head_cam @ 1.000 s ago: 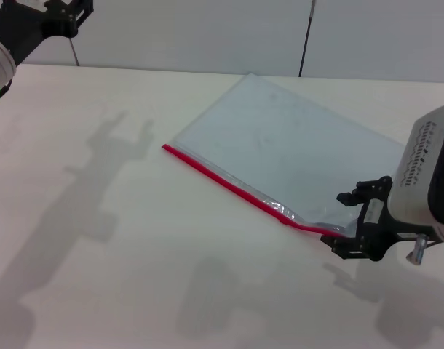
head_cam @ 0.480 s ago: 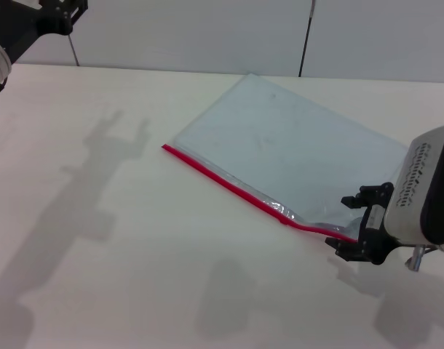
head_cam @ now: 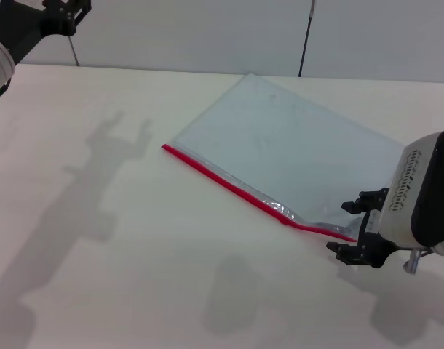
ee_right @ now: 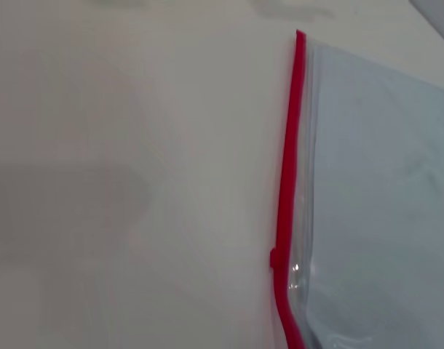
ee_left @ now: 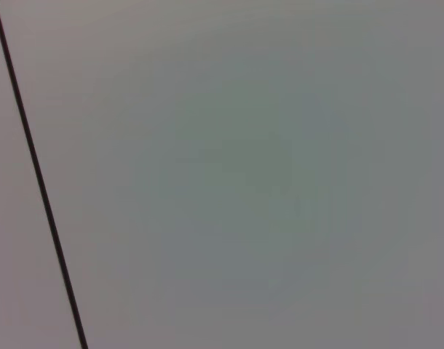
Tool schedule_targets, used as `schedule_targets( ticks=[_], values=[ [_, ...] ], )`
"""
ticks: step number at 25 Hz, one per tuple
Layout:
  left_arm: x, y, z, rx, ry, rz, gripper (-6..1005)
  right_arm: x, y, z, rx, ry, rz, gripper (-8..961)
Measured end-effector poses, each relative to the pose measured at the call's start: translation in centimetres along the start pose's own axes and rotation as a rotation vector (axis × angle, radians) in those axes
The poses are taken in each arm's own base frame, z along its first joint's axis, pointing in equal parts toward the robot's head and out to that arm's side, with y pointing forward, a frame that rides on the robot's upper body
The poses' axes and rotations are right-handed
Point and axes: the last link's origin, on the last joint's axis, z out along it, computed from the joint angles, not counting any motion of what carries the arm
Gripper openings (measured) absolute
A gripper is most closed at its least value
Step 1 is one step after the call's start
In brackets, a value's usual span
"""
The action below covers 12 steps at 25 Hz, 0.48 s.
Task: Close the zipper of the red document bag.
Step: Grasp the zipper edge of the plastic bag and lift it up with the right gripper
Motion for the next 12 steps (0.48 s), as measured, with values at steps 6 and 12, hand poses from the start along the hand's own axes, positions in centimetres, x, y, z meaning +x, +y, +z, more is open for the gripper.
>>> schedule_targets(
  ticks=[6,12],
  values=[
    [0.1,0.0,0.1,-0.002,0.002,0.004,587,0.3,-0.4,0.8,0.01,0.011,0.005,702],
    [0.2,0.1,0.2,-0.006,0.003,0.011,587,0.3,-1.0,1.1,0.025,0.011,0.008,702]
  ],
)
